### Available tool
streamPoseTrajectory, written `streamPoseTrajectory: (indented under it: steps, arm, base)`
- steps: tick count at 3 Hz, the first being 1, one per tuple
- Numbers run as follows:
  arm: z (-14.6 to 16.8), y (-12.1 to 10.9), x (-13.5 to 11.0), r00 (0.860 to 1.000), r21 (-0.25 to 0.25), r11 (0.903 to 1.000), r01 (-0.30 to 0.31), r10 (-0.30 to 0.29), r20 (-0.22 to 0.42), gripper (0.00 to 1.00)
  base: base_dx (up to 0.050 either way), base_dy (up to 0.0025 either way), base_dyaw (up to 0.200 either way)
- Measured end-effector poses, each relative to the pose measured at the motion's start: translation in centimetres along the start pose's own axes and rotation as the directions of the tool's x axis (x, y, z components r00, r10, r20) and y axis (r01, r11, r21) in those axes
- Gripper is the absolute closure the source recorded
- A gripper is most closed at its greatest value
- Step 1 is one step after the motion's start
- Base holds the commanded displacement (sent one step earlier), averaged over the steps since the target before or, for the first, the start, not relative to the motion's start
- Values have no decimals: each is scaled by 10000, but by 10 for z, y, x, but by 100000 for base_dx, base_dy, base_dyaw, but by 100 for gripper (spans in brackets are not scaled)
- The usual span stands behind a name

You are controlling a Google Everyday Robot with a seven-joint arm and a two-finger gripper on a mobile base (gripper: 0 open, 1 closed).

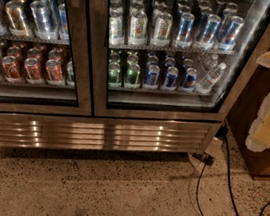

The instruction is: Open left fridge door

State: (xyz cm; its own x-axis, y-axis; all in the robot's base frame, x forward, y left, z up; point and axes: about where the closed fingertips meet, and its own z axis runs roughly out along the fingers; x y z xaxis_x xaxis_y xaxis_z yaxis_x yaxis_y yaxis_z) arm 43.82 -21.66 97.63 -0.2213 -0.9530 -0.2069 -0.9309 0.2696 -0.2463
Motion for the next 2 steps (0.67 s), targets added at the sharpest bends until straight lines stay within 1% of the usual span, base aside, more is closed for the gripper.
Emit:
streamPoseTrajectory:
  steps: [1, 2]
  arm:
    - [1, -2, -2, 10000, -3, 10000, -82, 82, -1, 0]
    - [22, -2, -24, 9995, -271, 9993, 247, -252, -176, 0]
  base:
    - [0, 0, 0]
    - [0, 0, 0]
